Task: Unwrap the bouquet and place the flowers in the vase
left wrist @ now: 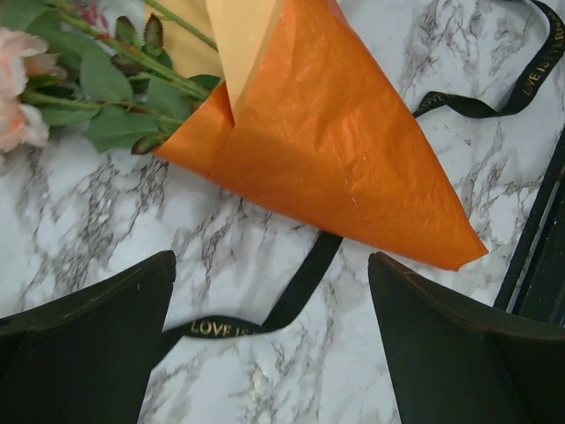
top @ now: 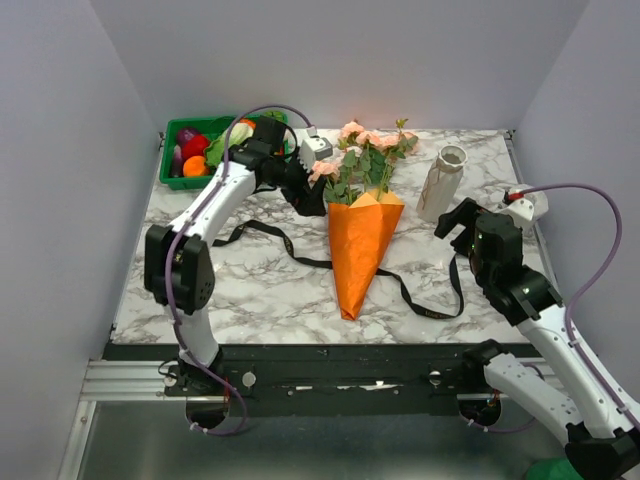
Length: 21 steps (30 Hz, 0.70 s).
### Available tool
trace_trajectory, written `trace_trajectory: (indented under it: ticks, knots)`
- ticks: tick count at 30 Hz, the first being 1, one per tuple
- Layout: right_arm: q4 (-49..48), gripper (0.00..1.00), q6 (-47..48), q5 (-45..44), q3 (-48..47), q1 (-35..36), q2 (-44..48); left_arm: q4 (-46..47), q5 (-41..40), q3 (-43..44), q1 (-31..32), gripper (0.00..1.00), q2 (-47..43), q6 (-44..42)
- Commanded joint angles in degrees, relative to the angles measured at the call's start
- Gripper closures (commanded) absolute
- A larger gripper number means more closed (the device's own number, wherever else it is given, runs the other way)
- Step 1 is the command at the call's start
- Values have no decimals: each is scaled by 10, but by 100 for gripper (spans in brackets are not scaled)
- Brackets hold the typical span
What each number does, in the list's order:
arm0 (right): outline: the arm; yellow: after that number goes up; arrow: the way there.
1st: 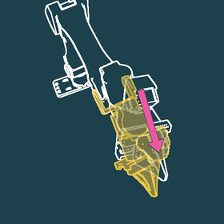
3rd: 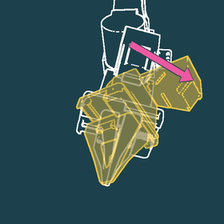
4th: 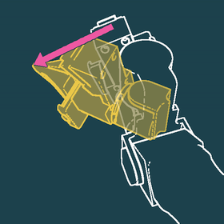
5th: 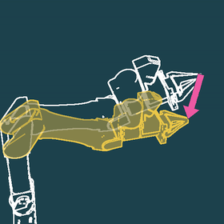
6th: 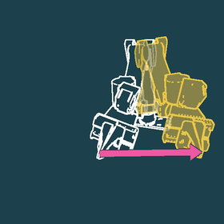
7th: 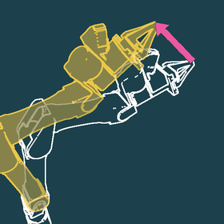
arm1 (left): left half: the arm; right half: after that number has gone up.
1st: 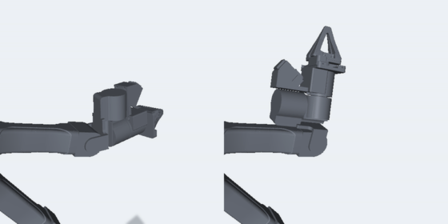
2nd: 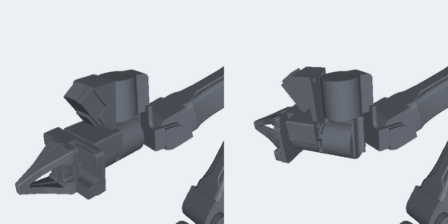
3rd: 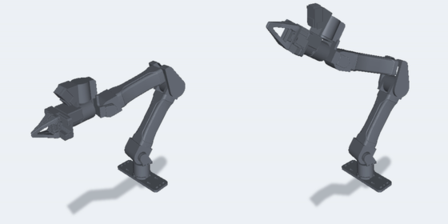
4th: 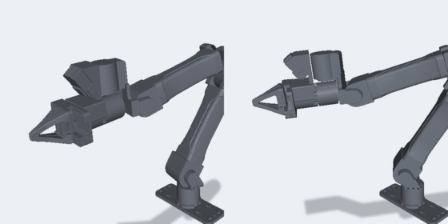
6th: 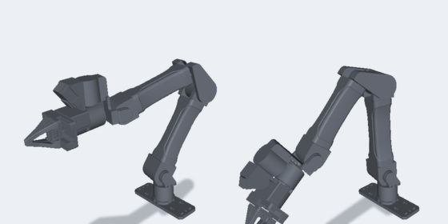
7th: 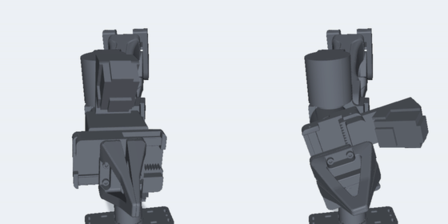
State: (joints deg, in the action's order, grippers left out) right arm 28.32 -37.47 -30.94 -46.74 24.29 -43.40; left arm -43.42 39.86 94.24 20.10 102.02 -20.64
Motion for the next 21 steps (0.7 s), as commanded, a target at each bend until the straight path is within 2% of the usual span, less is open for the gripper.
trace_trajectory:
  ticks: [1, 3, 4, 6, 11, 17, 21]
  knots:
    - [-62, 5, 67, 59, 22, 3, 28, -60, 134, 109, 6, 1, 111, -86]
    - [-67, 6, 80, 68, 21, 6, 30, -117, 138, 167, 11, 1, 159, -115]
    - [-69, 6, 84, 70, 23, 7, 33, -133, 136, 217, 13, 1, 199, -123]
    - [-76, 7, 91, 79, 26, 8, 37, -147, 127, 259, 14, 1, 229, -129]
    - [-103, 9, 95, 102, 27, 8, 42, -123, 119, 265, 16, 1, 264, -137]
    - [-115, 10, 100, 124, 12, 8, 32, -169, 120, 293, 29, 1, 302, -199]
    - [-128, 11, 101, 142, 10, 8, 39, -136, 116, 279, 33, 1, 309, -197]
